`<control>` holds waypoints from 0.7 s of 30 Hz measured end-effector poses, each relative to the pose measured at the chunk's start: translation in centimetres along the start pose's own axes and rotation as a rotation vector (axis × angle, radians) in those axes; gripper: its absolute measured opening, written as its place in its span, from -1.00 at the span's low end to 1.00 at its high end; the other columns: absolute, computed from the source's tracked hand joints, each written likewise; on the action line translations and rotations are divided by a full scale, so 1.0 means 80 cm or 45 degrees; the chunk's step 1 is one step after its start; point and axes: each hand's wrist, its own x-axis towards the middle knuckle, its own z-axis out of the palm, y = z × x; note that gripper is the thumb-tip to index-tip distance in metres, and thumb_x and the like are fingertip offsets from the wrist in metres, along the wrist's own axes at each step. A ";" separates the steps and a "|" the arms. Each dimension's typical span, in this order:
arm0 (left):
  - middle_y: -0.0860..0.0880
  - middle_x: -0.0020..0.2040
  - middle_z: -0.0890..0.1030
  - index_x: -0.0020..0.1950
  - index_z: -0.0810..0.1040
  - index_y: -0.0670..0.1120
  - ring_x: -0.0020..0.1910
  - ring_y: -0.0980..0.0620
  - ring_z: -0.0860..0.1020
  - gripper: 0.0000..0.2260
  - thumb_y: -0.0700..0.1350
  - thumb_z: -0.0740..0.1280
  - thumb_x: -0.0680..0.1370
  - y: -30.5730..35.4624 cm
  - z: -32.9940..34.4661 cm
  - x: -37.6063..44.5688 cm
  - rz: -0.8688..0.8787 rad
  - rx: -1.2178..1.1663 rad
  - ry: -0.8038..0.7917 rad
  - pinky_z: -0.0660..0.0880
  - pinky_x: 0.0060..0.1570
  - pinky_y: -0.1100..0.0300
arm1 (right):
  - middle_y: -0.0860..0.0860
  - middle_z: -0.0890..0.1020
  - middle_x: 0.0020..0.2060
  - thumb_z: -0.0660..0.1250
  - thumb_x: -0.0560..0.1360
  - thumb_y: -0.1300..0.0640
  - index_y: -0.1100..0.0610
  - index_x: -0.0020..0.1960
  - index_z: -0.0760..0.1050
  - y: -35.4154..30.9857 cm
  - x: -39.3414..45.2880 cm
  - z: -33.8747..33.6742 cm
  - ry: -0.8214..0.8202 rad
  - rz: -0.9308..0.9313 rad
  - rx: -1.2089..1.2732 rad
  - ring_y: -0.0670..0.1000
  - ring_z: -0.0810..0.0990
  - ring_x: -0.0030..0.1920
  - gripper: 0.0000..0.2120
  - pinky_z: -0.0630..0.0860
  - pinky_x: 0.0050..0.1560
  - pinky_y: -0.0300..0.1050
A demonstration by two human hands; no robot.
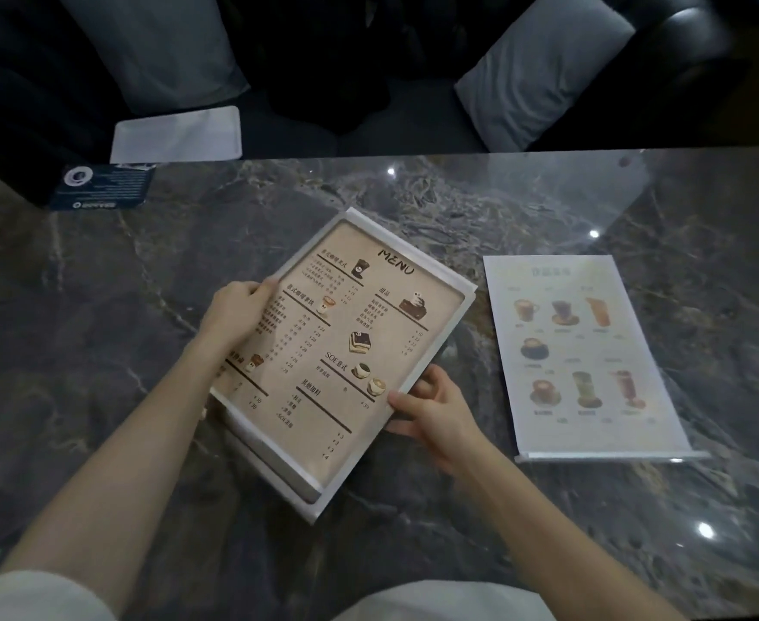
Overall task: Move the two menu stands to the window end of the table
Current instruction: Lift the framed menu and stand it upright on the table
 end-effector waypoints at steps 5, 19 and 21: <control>-0.15 -0.29 0.53 -0.19 0.52 -0.32 -0.27 -0.09 0.49 -0.43 0.16 0.04 0.60 0.016 -0.017 -0.009 0.089 -0.155 0.089 0.39 -0.20 0.07 | 0.01 0.66 -0.01 0.33 0.42 0.36 0.11 0.14 0.34 -0.029 -0.009 0.001 -0.003 -0.149 -0.160 0.02 0.67 -0.03 -0.64 0.67 -0.18 0.00; -0.01 -0.29 0.54 -0.08 0.56 -0.17 -0.27 0.03 0.49 -0.57 0.11 0.06 0.61 0.068 0.007 -0.029 0.164 -0.727 0.226 0.40 -0.28 0.21 | 0.11 0.60 0.12 0.30 0.44 0.38 0.16 0.22 0.32 -0.106 -0.028 -0.031 -0.001 -0.502 -0.515 0.09 0.63 0.07 -0.61 0.62 -0.01 0.16; -0.07 -0.18 0.61 -0.03 0.56 -0.18 -0.20 0.01 0.55 -0.56 0.12 0.05 0.61 0.073 0.013 -0.032 0.166 -0.766 0.209 0.48 -0.20 0.19 | 0.14 0.60 0.13 0.29 0.44 0.39 0.13 0.20 0.33 -0.107 -0.031 -0.035 0.034 -0.563 -0.569 0.09 0.62 0.09 -0.62 0.58 0.06 0.19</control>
